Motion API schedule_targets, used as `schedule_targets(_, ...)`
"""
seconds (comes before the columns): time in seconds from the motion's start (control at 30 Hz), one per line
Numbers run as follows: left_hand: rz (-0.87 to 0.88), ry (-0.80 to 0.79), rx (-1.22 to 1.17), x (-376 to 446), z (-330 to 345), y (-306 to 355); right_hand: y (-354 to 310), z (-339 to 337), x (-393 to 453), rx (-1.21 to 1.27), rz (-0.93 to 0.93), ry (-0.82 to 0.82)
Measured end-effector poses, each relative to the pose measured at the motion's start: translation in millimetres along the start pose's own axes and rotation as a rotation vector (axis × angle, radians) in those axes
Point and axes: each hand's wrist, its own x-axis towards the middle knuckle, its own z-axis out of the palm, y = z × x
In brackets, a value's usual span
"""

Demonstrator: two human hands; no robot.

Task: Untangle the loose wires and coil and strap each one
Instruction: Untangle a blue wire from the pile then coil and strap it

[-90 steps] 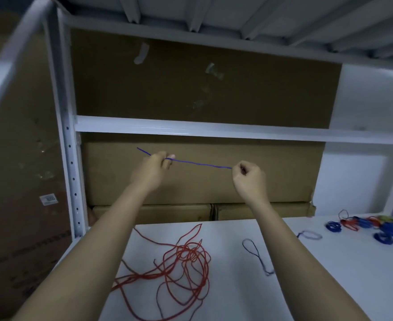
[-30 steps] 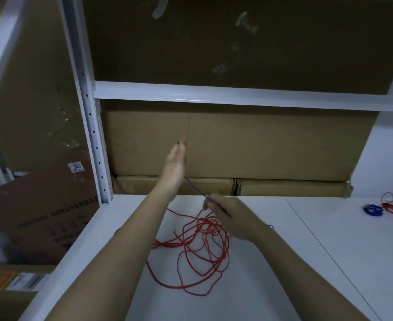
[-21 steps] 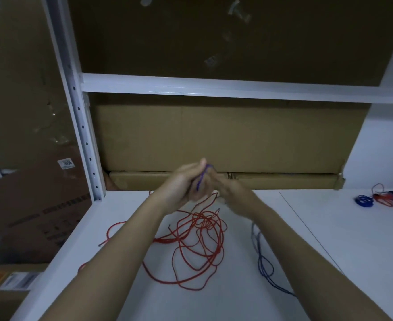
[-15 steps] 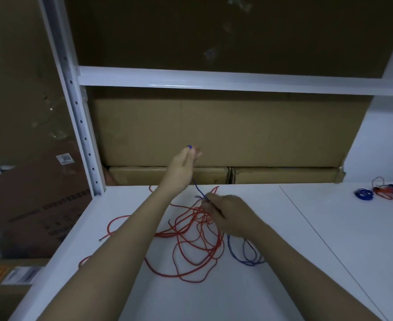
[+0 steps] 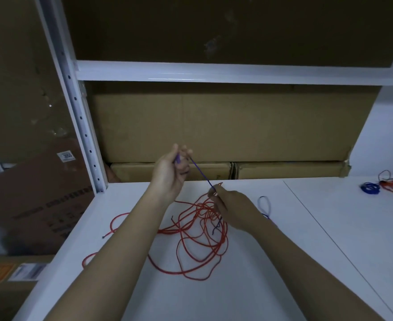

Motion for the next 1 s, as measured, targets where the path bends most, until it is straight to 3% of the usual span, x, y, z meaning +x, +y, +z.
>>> schedule_targets(0.1,0.122,0.081,-0.080,14,-14,9,15,0,-14,-0.054,0.071,-0.007)
schedule_targets(0.2,0.256,0.202,0.156,31,-16,5,4,-2,-26,-0.237,-0.124,-0.044)
schedule_targets(0.3,0.323,0.192,0.807,31,-28,-11,-20,-11,-30,-0.337,-0.407,0.074)
schedule_targets(0.37,0.260,0.001,1.308,24,-42,-19,-26,-25,-26,-0.330,-0.416,0.202)
schedule_targets(0.43,0.092,-0.181,1.480,12,-46,-20,-20,-43,-18,-0.299,-0.315,0.376)
schedule_targets(0.5,-0.016,-0.304,1.385,-3,-37,-17,-9,-58,-8,-0.329,-0.194,0.514)
schedule_targets(0.57,-0.089,-0.378,1.051,-20,-26,-8,1,-66,0,-0.357,-0.055,0.556)
schedule_targets(0.67,-0.149,-0.567,0.493,-38,-10,8,3,-52,7,-0.466,-0.013,0.362)
schedule_targets(0.73,-0.077,-0.503,0.167,-37,6,8,-13,-32,5,-0.426,-0.135,0.220)
schedule_targets(0.8,0.027,-0.299,-0.002,-23,20,-1,-32,-14,-1,-0.271,-0.209,0.116)
schedule_targets(0.87,0.141,-0.116,0.123,-8,21,-18,-43,-4,-11,-0.192,-0.272,0.084)
schedule_targets(0.9,0.173,-0.043,0.296,-3,17,-24,-43,-4,-16,-0.176,-0.276,0.106)
schedule_targets(0.93,0.203,-0.004,0.534,-2,10,-29,-41,-7,-21,-0.152,-0.260,0.144)
schedule_targets(1.0,0.249,-0.086,1.104,-2,-9,-34,-33,-17,-24,-0.113,-0.224,0.216)
